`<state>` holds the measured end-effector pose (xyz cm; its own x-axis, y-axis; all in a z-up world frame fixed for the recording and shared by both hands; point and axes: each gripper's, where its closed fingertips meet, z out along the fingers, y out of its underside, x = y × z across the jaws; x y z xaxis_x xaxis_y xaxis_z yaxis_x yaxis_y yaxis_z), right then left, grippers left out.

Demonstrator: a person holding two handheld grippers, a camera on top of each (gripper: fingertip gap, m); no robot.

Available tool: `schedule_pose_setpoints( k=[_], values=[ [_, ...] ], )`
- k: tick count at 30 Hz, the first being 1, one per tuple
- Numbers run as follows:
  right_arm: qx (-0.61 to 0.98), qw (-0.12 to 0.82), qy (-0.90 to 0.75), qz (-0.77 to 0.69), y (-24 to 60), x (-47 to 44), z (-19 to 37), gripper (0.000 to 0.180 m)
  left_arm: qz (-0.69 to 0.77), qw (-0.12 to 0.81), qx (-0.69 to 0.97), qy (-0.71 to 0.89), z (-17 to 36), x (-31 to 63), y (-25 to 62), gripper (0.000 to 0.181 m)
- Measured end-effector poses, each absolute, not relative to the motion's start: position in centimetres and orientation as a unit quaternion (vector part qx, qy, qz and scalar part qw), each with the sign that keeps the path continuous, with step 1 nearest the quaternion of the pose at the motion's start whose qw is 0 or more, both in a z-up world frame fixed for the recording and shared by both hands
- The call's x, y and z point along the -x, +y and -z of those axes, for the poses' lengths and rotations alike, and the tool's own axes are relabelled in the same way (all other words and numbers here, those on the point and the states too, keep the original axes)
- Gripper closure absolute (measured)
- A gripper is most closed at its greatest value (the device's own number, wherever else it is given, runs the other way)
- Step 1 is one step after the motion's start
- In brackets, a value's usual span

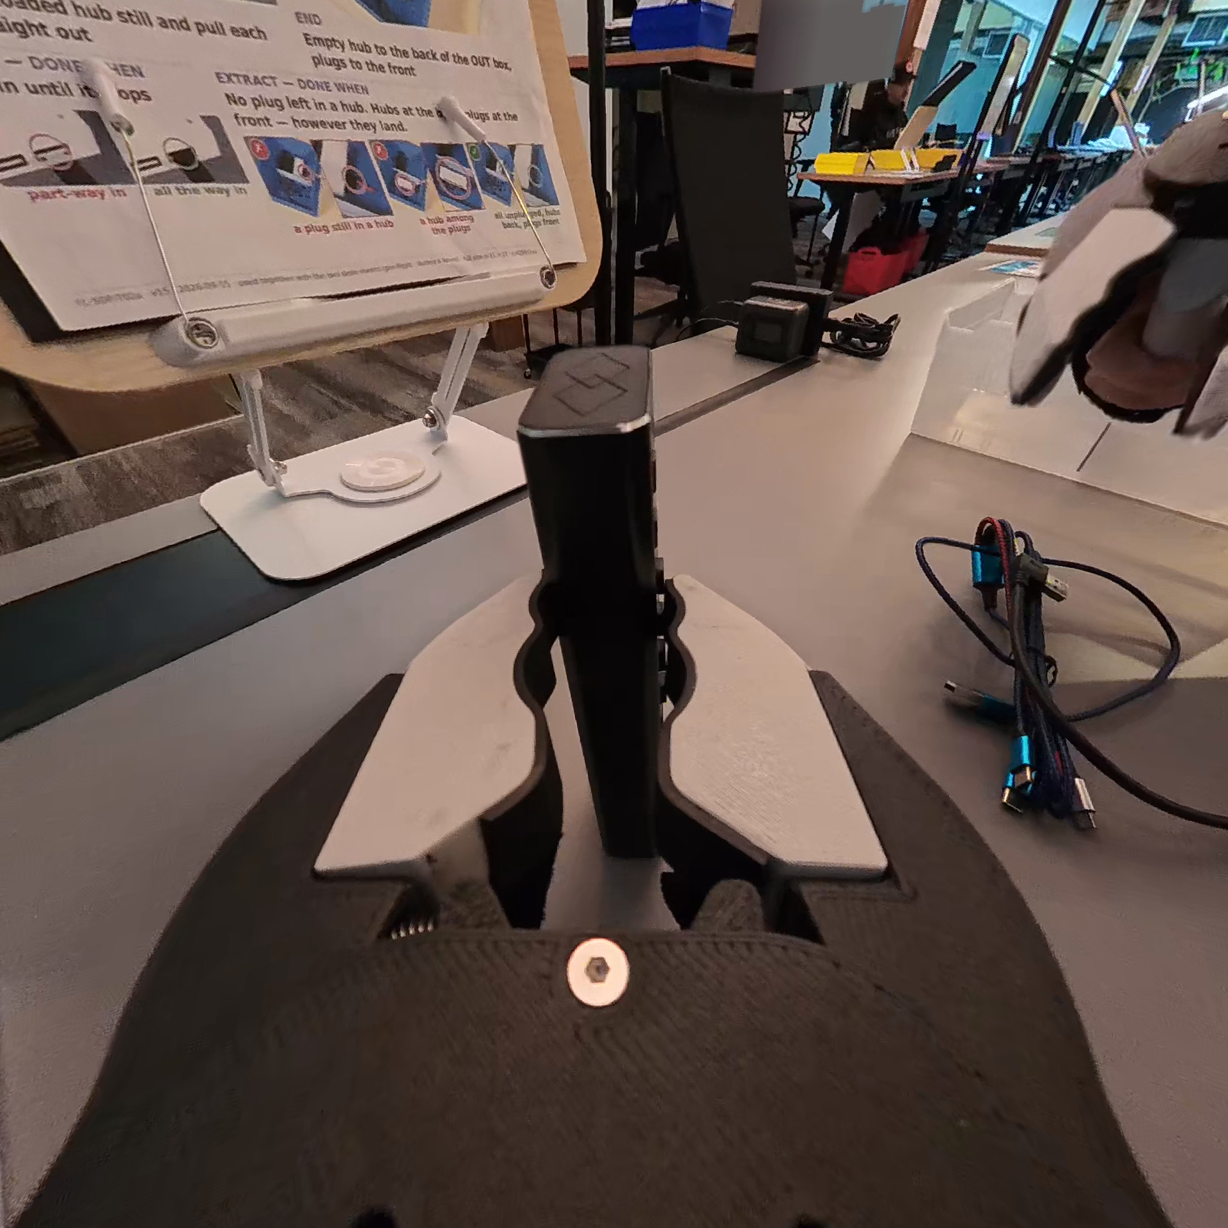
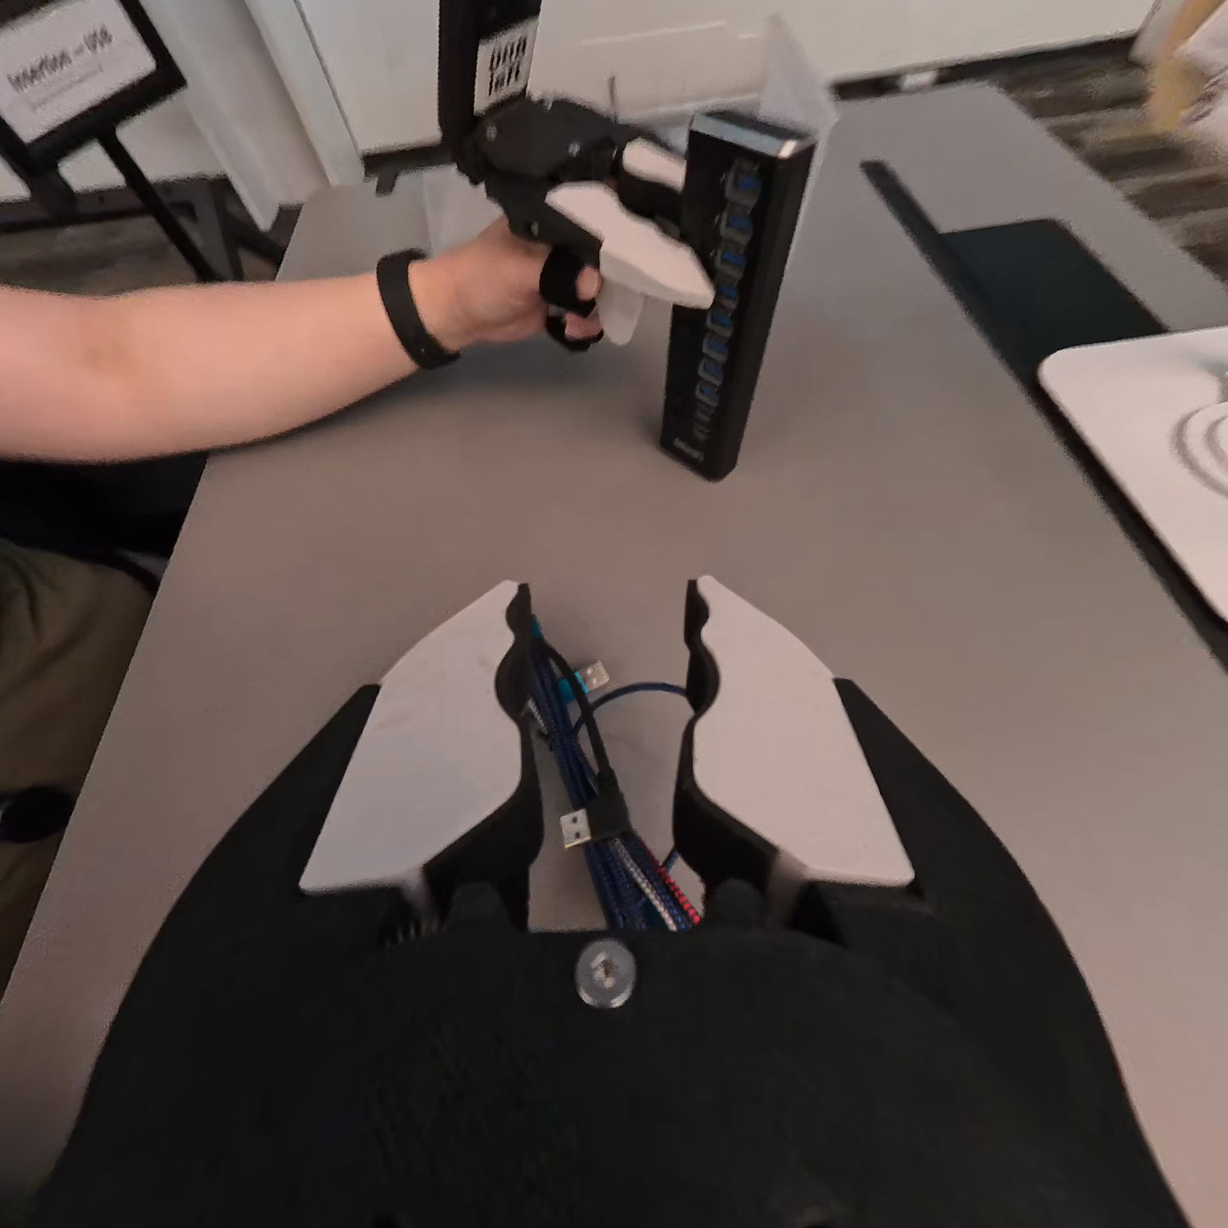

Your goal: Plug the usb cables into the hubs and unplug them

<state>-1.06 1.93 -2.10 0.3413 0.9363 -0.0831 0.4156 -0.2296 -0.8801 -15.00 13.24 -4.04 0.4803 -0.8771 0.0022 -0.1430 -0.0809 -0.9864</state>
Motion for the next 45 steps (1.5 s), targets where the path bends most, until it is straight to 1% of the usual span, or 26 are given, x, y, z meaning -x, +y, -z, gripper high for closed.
schedule_pose_setpoints(
  k=[2, 4, 6, 9, 13, 17, 24, 26, 30, 32, 35, 38, 40, 41, 43, 45],
  values=[
    [0.718, 0.350, -0.520, -0.304, 0.9, 1.8, 4.5, 0.145, 0.331, 0.558, 0.655, 0.387, 4.1, 15.2, 13.2, 0.153],
    [0.720, 0.295, -0.573, -0.258, 0.0, 2.3, 7.7, 0.149, 0.334, 0.556, 0.655, 0.387, 4.1, 15.1, 13.1, 0.152],
    [0.729, 0.253, -0.598, -0.216, -0.2, 2.5, 10.2, 0.149, 0.336, 0.554, 0.653, 0.391, 4.0, 15.1, 13.0, 0.152],
    [0.745, 0.212, -0.604, -0.189, -0.1, 2.6, 12.2, 0.150, 0.339, 0.554, 0.651, 0.394, 4.1, 15.0, 12.8, 0.152],
    [0.749, 0.204, -0.607, -0.171, 0.2, 2.5, 13.0, 0.155, 0.346, 0.550, 0.648, 0.399, 4.0, 14.9, 12.5, 0.152],
    [0.748, 0.201, -0.613, -0.160, 0.2, 2.0, 12.9, 0.173, 0.347, 0.547, 0.647, 0.402, 4.0, 14.9, 12.3, 0.149],
    [0.737, 0.200, -0.624, -0.169, -0.4, 1.8, 12.4, 0.175, 0.350, 0.547, 0.648, 0.398, 4.1, 14.9, 11.9, 0.145],
    [0.726, 0.218, -0.627, -0.179, -0.5, 2.0, 11.5, 0.175, 0.350, 0.548, 0.652, 0.391, 4.1, 15.1, 11.9, 0.140],
    [0.683, 0.288, -0.633, -0.223, -1.2, 3.0, 7.9, 0.175, 0.349, 0.558, 0.659, 0.364, 3.4, 15.8, 11.2, 0.124],
    [0.637, 0.349, -0.635, -0.264, -1.8, 3.7, 5.0, 0.175, 0.361, 0.568, 0.652, 0.350, 2.5, 16.2, 10.1, 0.119],
    [0.527, 0.461, -0.635, -0.327, -3.4, 4.7, -0.1, 0.175, 0.372, 0.594, 0.638, 0.319, 0.8, 17.2, 8.2, 0.113],
    [0.407, 0.526, -0.619, -0.418, -6.5, 4.7, -4.8, 0.175, 0.384, 0.622, 0.611, 0.303, -1.3, 17.6, 5.5, 0.117],
    [0.340, 0.543, -0.599, -0.480, -8.5, 4.2, -7.5, 0.175, 0.409, 0.622, 0.588, 0.316, -2.3, 16.6, 3.0, 0.125],
    [0.308, 0.548, -0.590, -0.507, -9.4, 3.9, -8.6, 0.175, 0.437, 0.611, 0.576, 0.324, -2.8, 15.6, 1.4, 0.130],
    [0.258, 0.554, -0.578, -0.541, -10.8, 3.5, -10.0, 0.175, 0.525, 0.558, 0.545, 0.341, -3.3, 13.0, -2.4, 0.138],
    [0.236, 0.555, -0.575, -0.553, -11.5, 3.5, -10.5, 0.176, 0.575, 0.504, 0.536, 0.358, -2.9, 10.2, -5.3, 0.137]
  ],
)
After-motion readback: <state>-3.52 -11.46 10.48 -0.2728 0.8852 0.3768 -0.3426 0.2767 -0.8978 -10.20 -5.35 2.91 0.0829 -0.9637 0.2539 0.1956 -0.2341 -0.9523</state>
